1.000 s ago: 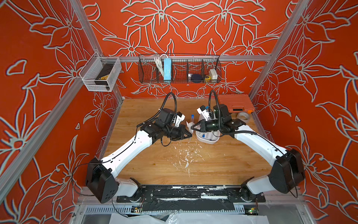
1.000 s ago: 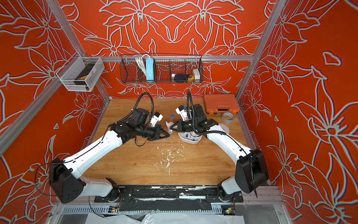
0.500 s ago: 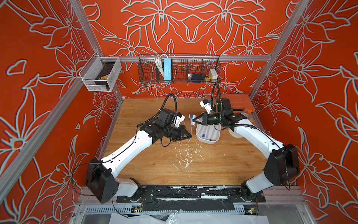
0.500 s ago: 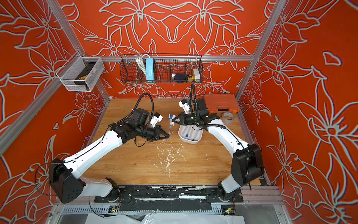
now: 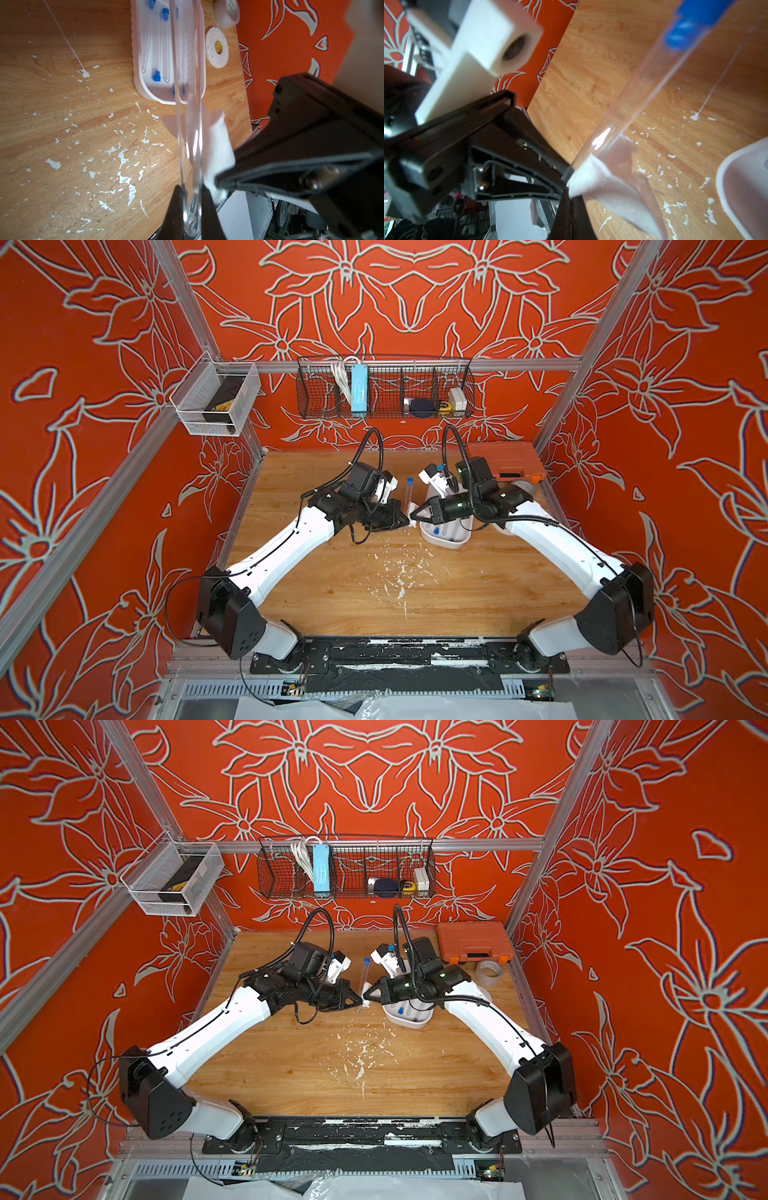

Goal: Wipe the exteriors of test tubes
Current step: Wipe the dirt from the test tube.

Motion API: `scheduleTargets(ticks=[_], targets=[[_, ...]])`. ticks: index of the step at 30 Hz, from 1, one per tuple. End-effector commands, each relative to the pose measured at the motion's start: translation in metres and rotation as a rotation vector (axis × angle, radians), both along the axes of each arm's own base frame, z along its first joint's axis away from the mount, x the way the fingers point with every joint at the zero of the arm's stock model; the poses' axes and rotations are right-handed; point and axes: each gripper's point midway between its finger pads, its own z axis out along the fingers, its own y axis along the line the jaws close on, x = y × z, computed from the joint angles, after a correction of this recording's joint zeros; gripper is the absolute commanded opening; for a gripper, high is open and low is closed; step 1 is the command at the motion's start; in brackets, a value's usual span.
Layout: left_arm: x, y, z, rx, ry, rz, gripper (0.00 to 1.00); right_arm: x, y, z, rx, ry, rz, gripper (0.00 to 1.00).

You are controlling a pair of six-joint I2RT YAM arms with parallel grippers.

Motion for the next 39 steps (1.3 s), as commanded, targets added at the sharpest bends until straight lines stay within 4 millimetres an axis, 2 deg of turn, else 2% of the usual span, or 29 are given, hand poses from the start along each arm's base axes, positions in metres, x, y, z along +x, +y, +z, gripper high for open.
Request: scheduleTargets(ticks=[1, 6, 14, 20, 31, 34, 39], targets=[[0.0, 0.005, -0.004, 0.053, -0.015, -0.023, 0.0, 0.005, 0.0, 0.01, -0.001, -0.035, -0.018, 0.0], [-0.002, 0.009, -0.007, 0.094, -0.018, -0.05, 0.0, 0.017, 0.007, 0.016, 0.0, -0.048, -0.008, 0.0], [-0.004, 0.01, 0.004, 0.105, -0.042, -0.072, 0.0, 0.037, 0.016, -0.004, -0.073, -0.013, 0.001, 0.0], [-0.006, 0.013, 0.001, 0.12, -0.04, -0.076, 0.0, 0.055, 0.011, -0.009, -0.121, -0.015, -0.016, 0.0], [-0.008, 0.017, -0.002, 0.142, -0.04, -0.075, 0.0, 0.089, -0.001, -0.005, -0.15, -0.033, -0.041, 0.0], [-0.005, 0.018, -0.004, 0.153, -0.04, -0.063, 0.0, 0.088, 0.0, -0.003, -0.145, -0.035, -0.033, 0.0], [0.002, 0.017, -0.006, 0.155, -0.041, -0.031, 0.0, 0.071, 0.003, -0.004, -0.134, -0.015, -0.009, 0.0]])
